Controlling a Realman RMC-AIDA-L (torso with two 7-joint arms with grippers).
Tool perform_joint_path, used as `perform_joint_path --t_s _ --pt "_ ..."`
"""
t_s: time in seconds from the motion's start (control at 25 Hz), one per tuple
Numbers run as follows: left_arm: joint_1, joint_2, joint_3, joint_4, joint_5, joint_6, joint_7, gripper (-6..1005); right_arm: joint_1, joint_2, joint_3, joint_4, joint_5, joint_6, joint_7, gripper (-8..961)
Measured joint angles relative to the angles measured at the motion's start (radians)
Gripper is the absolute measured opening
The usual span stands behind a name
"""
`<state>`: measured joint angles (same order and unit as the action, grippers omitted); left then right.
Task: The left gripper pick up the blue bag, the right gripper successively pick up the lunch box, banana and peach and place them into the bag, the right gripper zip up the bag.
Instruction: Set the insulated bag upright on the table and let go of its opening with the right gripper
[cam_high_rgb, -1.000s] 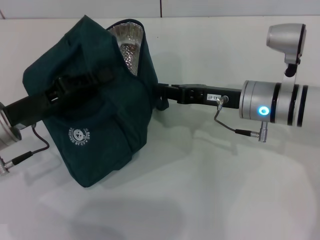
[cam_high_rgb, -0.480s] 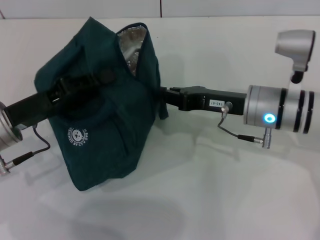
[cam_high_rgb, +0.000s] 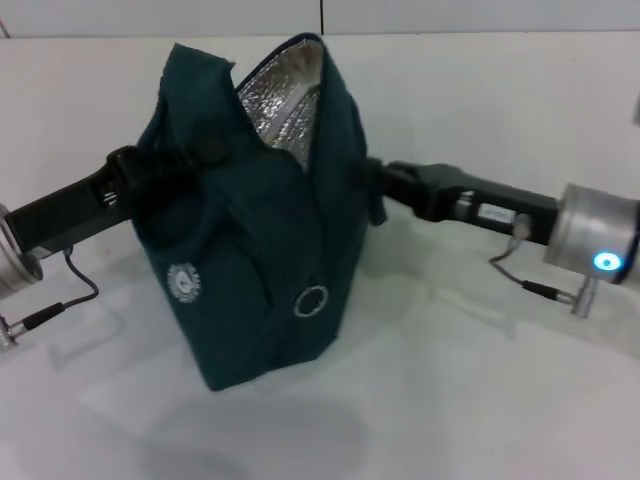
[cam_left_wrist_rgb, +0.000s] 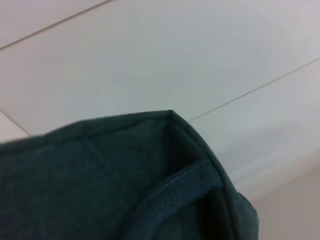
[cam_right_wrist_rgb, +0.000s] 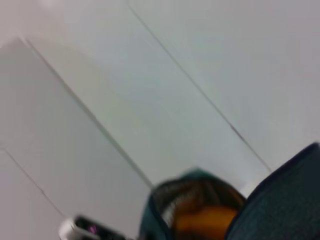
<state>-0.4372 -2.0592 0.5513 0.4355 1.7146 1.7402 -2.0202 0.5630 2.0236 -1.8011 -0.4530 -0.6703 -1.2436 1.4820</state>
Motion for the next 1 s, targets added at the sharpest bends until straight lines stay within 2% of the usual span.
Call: perform_joint_path --t_s 0.28,0.4,0.44,0.64,0.76,1.0 --pt "-0.009 -0.001 0.001 0.0 -0.001 0.0 -0.005 42 -0.095 -0.015 0.146 0.003 -0.006 -0.183 -0.076 16" --pt "-0.019 -0.003 0.001 -0.008 -0.001 -0.001 -0.005 42 -0.12 -0.023 0.178 0.004 -0.008 -0.227 -0.096 14" --pt "-0.037 -0.003 0.001 -0.025 0.002 -0.005 -0.002 42 -0.156 -0.038 0.204 -0.006 -0.009 -0.276 -0.113 14" --pt "-0.088 -0.009 0.003 -0.072 0.026 -0.035 0.011 42 -0.196 -0.064 0.225 -0.006 -0.017 -0.361 -0.133 11" --pt "-0.105 -0.02 0.003 -0.08 0.06 -0.071 0.013 42 -0.207 -0.066 0.225 -0.003 -0.048 -0.399 -0.155 11" --pt "-0.101 -0.022 0.004 -0.095 0.072 -0.108 0.021 42 -0.201 -0.055 0.224 -0.002 -0.12 -0.412 -0.17 12"
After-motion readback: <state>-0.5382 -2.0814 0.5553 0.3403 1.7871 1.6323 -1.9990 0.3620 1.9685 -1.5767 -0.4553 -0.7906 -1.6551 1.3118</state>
